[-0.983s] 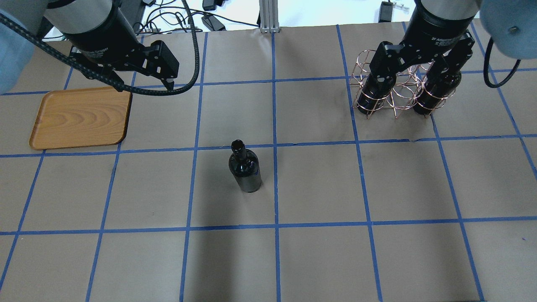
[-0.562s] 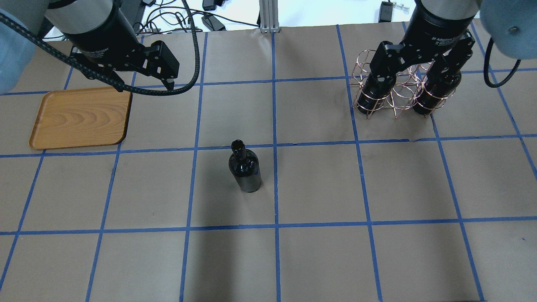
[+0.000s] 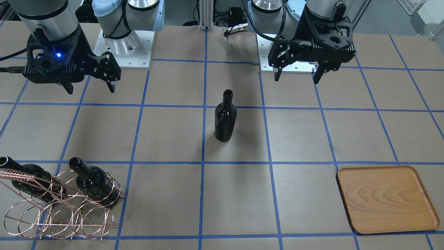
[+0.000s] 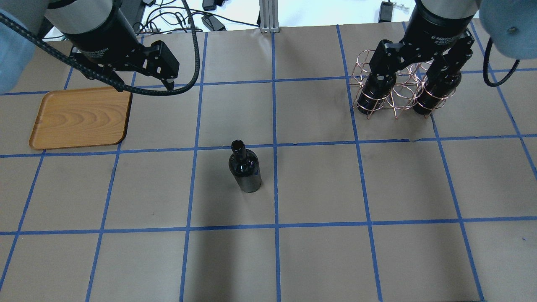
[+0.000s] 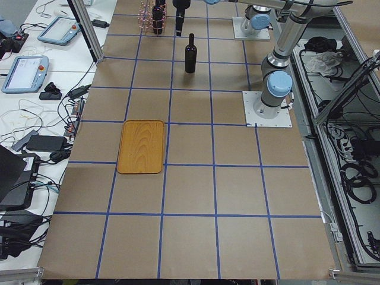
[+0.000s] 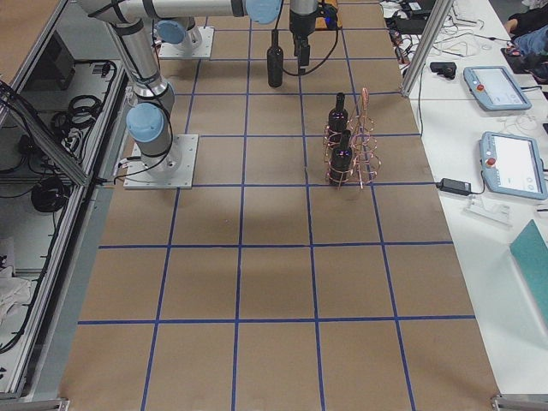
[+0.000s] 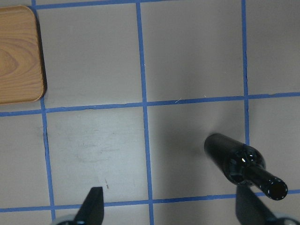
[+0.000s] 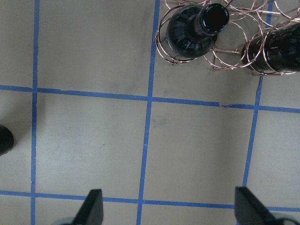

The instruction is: Take wine from basket and place on tray

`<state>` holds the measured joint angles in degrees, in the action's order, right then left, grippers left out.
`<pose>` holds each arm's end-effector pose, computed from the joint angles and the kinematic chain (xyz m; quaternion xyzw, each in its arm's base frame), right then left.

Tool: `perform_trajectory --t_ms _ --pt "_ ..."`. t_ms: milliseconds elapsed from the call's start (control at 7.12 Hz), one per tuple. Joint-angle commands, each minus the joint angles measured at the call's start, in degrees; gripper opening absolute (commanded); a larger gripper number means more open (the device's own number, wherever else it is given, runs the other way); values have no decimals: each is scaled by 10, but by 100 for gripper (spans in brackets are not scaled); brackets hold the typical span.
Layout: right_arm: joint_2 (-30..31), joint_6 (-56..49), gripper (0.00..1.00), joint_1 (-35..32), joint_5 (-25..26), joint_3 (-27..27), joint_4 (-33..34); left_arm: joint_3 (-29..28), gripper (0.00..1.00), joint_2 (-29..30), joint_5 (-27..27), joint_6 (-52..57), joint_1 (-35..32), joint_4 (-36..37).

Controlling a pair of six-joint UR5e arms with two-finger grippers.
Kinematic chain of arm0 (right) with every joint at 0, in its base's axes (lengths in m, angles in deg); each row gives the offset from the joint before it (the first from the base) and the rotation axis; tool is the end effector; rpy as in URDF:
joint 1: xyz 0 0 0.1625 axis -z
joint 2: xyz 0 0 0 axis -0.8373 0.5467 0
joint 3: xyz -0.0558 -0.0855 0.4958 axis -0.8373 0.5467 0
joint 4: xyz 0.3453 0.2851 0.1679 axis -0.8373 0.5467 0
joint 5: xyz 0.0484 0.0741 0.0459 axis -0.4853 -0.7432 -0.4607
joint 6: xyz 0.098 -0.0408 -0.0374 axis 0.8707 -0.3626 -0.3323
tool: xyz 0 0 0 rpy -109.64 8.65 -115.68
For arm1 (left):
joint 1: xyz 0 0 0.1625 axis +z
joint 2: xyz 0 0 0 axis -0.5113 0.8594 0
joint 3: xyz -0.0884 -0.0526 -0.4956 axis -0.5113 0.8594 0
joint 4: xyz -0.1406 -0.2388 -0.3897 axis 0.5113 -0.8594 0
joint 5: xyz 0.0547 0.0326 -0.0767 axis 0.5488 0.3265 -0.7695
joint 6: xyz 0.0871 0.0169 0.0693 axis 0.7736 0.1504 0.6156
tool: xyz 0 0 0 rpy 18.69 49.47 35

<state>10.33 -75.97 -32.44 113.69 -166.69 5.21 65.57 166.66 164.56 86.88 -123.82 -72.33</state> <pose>0.1229 -0.5745 0.5762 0.0463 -0.9987 0.0115 0.0156 -0.1626 -0.5440 0.6119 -0.0245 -0.9987 0.0447 0.0013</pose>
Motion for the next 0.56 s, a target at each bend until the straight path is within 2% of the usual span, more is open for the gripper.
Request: perform_trajectory --t_ms 0,421 --pt "2 3 100 1 -1 0 -5 0 100 0 0 0 0 0" --pt "4 3 100 0 -2 0 -8 0 100 -1 0 0 0 0"
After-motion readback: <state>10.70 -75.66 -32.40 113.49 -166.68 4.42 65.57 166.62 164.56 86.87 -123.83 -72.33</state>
